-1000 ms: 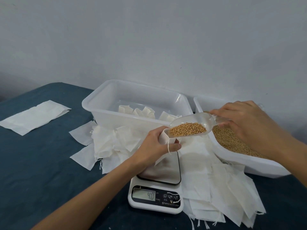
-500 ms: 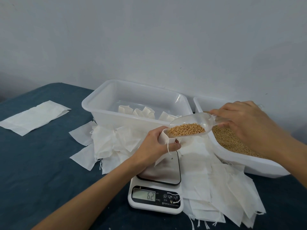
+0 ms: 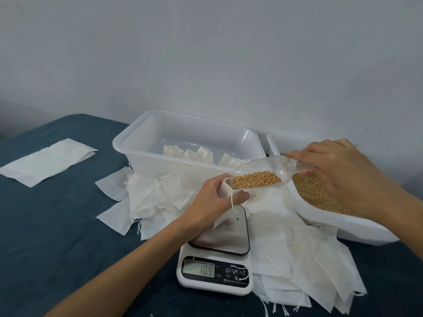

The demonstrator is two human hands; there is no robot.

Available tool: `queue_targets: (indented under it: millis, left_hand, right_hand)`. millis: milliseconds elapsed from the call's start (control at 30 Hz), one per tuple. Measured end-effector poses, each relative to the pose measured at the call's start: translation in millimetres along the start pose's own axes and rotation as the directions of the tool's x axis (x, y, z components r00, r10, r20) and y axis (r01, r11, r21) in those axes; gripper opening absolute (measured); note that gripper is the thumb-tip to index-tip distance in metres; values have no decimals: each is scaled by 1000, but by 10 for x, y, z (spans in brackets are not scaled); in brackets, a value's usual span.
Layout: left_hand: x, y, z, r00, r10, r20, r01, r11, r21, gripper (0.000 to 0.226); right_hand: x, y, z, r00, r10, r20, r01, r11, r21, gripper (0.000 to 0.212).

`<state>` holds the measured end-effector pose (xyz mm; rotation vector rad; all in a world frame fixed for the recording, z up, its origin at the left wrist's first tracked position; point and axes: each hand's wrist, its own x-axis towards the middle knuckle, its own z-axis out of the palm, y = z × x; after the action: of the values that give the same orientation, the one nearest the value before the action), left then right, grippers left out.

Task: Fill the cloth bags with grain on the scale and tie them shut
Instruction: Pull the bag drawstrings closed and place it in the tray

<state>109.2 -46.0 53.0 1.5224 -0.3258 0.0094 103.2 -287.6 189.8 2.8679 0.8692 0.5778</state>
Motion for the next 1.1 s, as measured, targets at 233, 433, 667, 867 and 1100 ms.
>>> queue_targets:
  millis: [233,433,667,867,1100]
  left_hand:
    - [13,-23,-4,1000,-4,-1,4,1000,-9,21]
    - [24,-38,-2,1000,-13,2,14,1000,-27,20]
    - [23,-32,-4,1000,-20,11,20,999,-44,17]
    - [17,-29,-4,1000,-28,11,28,999,-29,19]
    - [14,-24,-12,1000,-24,20,25,999,-37,21]
  right_hand:
    - [11,-17,-4,1000,-16,-19,15,1000,-26,37]
    - [19,-6,1,997,-52,-57,48,997,-68,38]
    - [23,-14,8,996,-58,-63,53,995,-81,38]
    - [20,-13,35,1000,-14,-25,12,999,-51,37]
    - [18,-17,33,1000,19,21,-18,998,-57,39]
